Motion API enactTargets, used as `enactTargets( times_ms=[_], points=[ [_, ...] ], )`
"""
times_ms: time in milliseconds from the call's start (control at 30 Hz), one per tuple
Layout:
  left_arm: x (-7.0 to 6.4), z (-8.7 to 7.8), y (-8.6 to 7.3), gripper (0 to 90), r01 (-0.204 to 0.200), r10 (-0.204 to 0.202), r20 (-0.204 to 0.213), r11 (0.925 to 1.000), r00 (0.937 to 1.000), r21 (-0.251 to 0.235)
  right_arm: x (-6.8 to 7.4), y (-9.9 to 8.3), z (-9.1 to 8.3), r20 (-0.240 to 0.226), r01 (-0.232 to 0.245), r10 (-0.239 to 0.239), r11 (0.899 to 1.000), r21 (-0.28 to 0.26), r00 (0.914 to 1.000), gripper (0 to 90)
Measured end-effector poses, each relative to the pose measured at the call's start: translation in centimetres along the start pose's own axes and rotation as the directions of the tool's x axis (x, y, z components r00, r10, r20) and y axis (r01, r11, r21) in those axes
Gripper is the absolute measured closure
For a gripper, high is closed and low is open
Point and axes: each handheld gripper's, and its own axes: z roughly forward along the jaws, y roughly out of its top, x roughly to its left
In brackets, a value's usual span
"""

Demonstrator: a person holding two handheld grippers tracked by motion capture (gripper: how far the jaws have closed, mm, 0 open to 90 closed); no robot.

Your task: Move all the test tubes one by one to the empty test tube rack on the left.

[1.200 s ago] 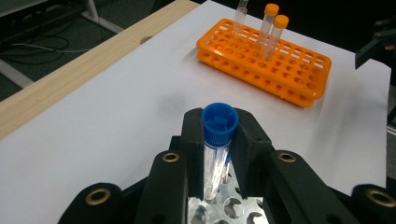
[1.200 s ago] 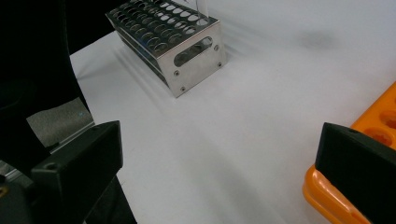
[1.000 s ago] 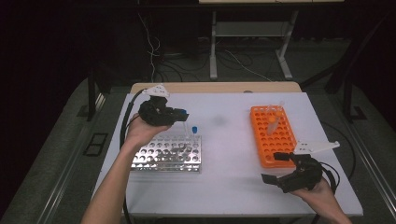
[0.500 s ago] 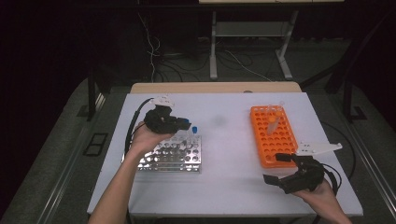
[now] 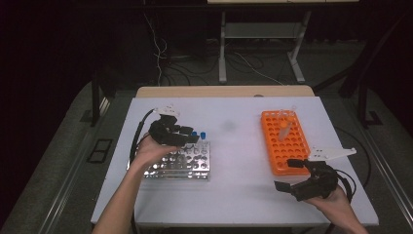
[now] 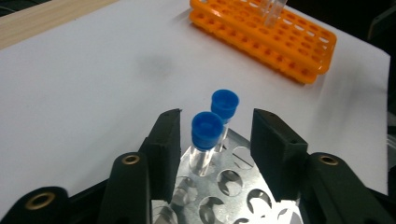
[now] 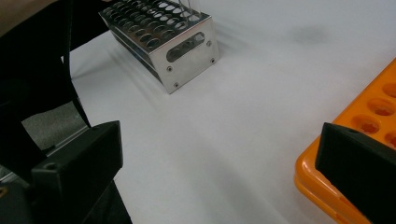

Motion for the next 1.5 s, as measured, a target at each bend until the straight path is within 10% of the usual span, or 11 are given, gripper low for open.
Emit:
enactTargets(
  times_ms=[567,900,1500],
  points=[
    [-2.8,-2.7,0.0,0.0,0.024,-0.025,-0.051,0.9994,0.9984,-0.027,-1.6,2.2,-0.8,0.039,0.014,-0.016,0.999,0.040,0.9991,0.4],
    [-5.5,-2.8,-1.1,0.0,-0.036,0.035,-0.045,0.9991,0.9984,-0.020,-3.1,3.3,-1.1,0.065,0.012,-0.016,0.998,0.057,0.9978,0.4],
    [-7.5,-3.4,-4.6,0.0,-0.025,0.020,-0.045,0.9936,0.9988,-0.110,-5.9,4.9,-0.5,0.074,0.013,-0.018,0.997,0.071,0.9971,0.4]
  ],
)
